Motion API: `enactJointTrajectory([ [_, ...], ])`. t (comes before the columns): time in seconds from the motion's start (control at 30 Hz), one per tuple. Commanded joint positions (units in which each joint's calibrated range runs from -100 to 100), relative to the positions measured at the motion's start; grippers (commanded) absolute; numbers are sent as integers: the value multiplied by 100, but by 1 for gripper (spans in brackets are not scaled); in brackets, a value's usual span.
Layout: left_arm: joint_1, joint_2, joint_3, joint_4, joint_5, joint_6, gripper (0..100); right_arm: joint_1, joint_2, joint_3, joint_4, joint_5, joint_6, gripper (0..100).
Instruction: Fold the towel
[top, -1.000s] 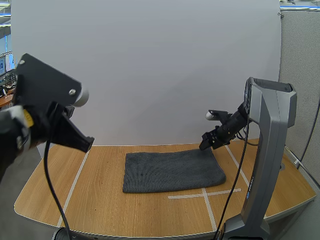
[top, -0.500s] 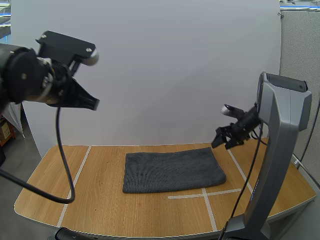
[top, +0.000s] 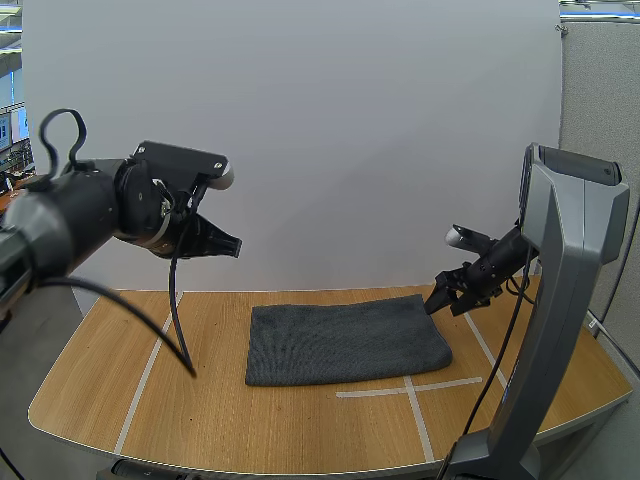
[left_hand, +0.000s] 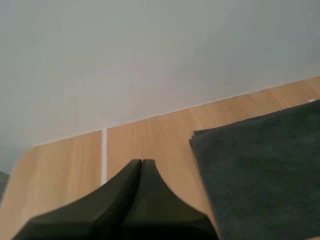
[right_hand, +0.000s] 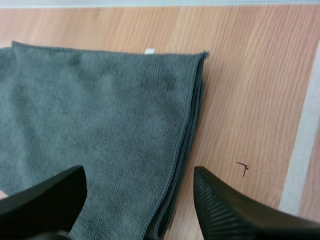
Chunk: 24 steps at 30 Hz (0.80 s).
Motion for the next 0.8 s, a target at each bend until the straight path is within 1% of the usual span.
enactJointTrajectory([
  [0.0, 681, 672, 14, -2719, 51, 1983, 0, -22, -111, 20, 152, -115, -141, 100],
  [0.03, 822, 740, 14, -3408, 279, 2679, 0, -22, -111, 20, 169, -161, -155, 100],
  [0.07, 915, 758, 14, -3958, 514, 3073, 0, -22, -111, 20, 218, -182, -198, 100],
  [0.1, 1005, 773, 14, -4278, 724, 3471, 0, -22, -111, 20, 231, -204, -231, 100],
  [0.13, 1130, 773, 14, -4907, 1260, 4033, 0, -14, -100, 20, 248, -254, -255, 100],
  [0.2, 1255, 773, 14, -5295, 1653, 4383, 0, -7, -75, 20, 294, -381, -277, 100],
  [0.23, 1353, 773, 14, -5505, 1912, 4657, 0, 1, -43, 20, 319, -460, -299, 100],
  [0.3, 1453, 773, 14, -5533, 1980, 4727, 0, -4, 15, 20, 332, -540, -299, 100],
  [0.37, 1512, 773, 14, -5470, 1980, 4771, 0, -4, 115, 20, 341, -540, -311, 100],
  [0.6, 1526, 761, 14, -5369, 1782, 4853, 0, 11, 429, 20, 453, -635, -439, 100],
  [0.77, 1526, 646, 14, -5382, 1799, 4491, 0, 43, 642, 20, 464, -820, -530, 100],
])
